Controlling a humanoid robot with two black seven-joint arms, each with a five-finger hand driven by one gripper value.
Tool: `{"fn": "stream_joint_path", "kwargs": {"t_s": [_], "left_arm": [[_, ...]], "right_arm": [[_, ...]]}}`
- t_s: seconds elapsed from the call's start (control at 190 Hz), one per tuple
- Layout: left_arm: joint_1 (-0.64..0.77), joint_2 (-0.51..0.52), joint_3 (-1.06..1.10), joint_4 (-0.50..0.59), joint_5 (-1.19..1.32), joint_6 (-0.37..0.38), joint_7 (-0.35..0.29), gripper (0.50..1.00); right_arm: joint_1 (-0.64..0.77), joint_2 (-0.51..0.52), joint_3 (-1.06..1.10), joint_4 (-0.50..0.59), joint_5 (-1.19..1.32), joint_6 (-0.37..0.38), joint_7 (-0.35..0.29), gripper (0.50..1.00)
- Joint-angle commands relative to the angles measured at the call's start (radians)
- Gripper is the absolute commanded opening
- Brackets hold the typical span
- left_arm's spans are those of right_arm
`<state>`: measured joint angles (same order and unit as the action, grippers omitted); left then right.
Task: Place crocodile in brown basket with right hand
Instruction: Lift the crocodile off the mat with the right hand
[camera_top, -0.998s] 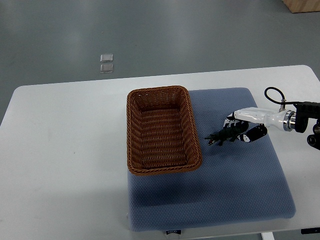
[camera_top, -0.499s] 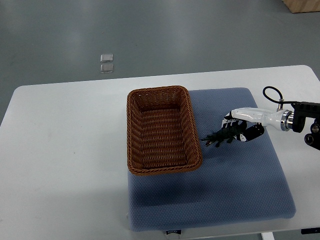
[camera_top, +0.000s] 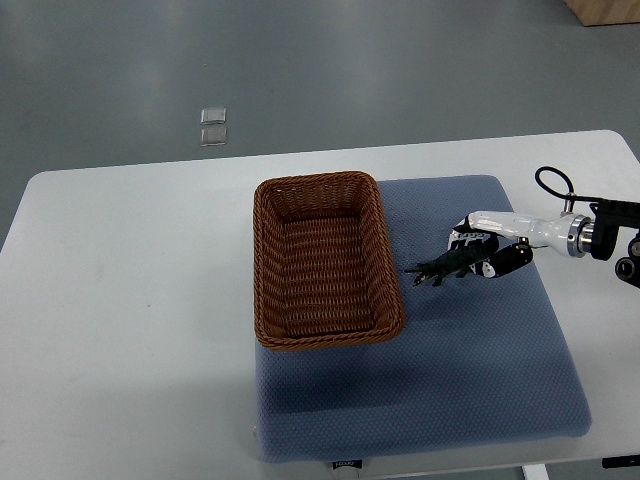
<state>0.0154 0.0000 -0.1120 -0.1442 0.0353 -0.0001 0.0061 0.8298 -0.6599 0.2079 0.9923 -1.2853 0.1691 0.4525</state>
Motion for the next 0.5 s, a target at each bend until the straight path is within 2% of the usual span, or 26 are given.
{"fn": "stream_joint_path", "kwargs": {"t_s": [0.0,0.494], "left_arm": [[0.0,0.0,0.0,0.0,0.0,0.0,0.0,1.0],[0.0,0.0,0.0,0.0,0.0,0.0,-0.001,1.0]], "right_arm": [[0.022,-0.003,0.001,-0.004,0.023,0.02,0.0,0.525],[0.089,-0.023,-0.001,-0.018,0.06,0.073,0.0,0.525]]}}
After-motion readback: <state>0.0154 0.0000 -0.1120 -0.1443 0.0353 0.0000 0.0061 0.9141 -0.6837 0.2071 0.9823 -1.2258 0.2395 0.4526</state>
